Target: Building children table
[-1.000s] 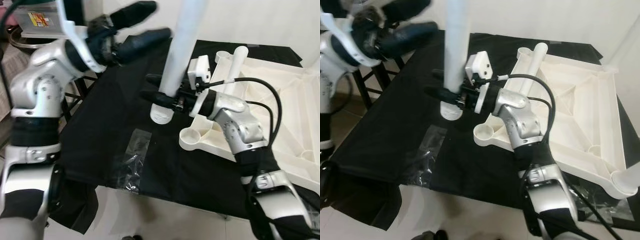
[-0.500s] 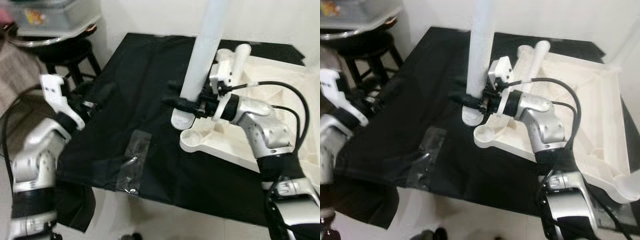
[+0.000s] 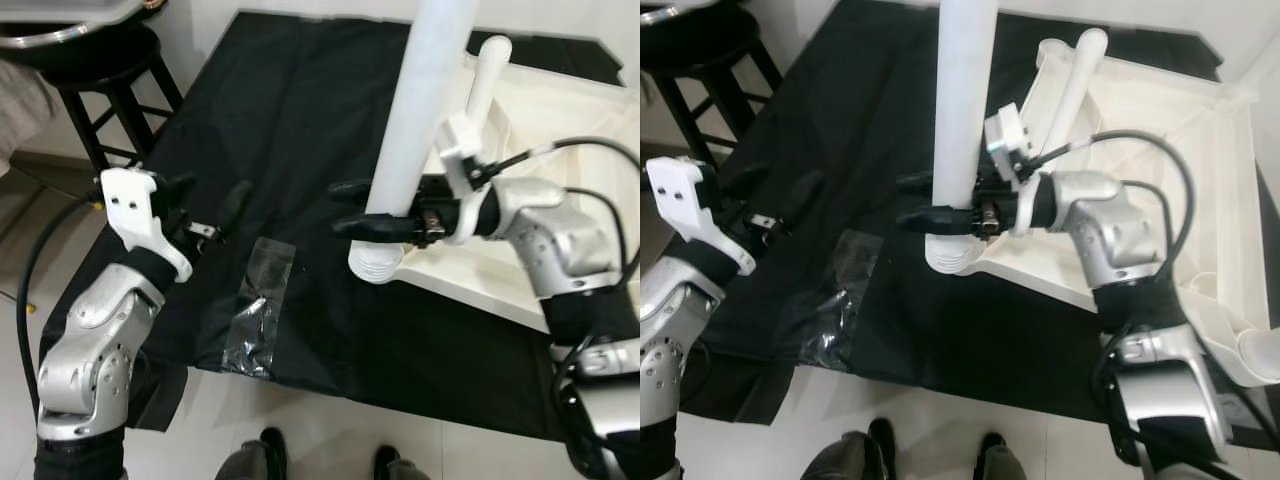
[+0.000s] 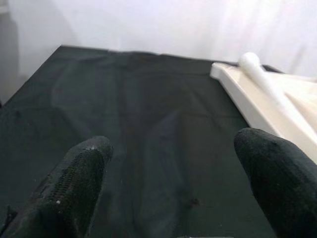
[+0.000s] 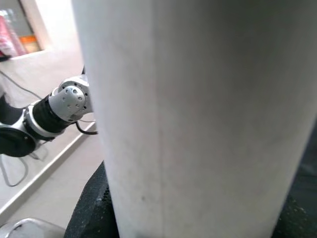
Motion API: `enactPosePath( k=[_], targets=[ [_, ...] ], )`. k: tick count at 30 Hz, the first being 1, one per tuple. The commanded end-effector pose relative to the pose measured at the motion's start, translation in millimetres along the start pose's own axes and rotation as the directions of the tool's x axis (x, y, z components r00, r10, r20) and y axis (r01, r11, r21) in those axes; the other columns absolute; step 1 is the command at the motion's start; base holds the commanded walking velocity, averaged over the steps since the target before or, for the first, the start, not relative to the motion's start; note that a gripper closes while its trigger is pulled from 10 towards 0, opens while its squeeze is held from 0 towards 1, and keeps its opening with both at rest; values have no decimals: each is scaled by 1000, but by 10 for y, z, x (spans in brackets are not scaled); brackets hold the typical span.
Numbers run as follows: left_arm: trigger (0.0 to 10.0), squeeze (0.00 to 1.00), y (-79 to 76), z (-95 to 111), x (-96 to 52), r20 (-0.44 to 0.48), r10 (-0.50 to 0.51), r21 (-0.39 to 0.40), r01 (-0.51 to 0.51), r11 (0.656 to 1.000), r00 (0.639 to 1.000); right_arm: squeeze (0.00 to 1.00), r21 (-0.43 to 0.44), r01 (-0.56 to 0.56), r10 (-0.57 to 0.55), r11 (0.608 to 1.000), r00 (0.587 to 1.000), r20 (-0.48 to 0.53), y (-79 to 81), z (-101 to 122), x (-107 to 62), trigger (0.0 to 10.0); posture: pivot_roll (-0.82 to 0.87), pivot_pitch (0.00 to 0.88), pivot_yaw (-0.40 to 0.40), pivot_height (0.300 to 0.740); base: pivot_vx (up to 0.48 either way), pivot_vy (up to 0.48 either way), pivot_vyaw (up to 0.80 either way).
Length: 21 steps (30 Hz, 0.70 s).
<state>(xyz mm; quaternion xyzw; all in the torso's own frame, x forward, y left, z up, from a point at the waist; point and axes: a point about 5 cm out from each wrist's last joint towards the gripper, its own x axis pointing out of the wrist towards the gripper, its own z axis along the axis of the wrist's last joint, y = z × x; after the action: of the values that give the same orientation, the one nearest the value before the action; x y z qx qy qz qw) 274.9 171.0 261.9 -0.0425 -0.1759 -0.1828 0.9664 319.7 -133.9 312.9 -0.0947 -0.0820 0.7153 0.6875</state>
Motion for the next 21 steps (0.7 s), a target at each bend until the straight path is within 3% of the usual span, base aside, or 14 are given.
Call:
enactPosePath(
  k=[1,3,9,17,21],
  targets=[
    [10000,0,-23,1,-38,-11,22,11,-22,1000,1000,0,-7,-42,43,999,999,5,31,28,44,10000,-19,429,15,740,0,-461,0],
    [10000,0,-15,32,-32,-9,62,21,-62,998,998,0,-8,-48,48,999,999,16,24,41,93,10000,-15,431,19,740,0,-459,0],
    [10000,0,15,51,-38,-3,133,12,-133,991,991,0,9,-25,25,1000,999,48,-22,45,179,10000,-7,426,28,740,0,0,0],
    [10000,0,17,56,-41,0,165,33,-165,986,986,0,10,-136,136,991,991,19,80,-24,259,10000,-10,401,18,740,0,0,0],
    [10000,0,19,55,-40,-2,187,51,-186,981,982,0,-17,-155,155,988,988,11,80,-64,400,10000,-11,402,12,740,0,0,0]
  ],
)
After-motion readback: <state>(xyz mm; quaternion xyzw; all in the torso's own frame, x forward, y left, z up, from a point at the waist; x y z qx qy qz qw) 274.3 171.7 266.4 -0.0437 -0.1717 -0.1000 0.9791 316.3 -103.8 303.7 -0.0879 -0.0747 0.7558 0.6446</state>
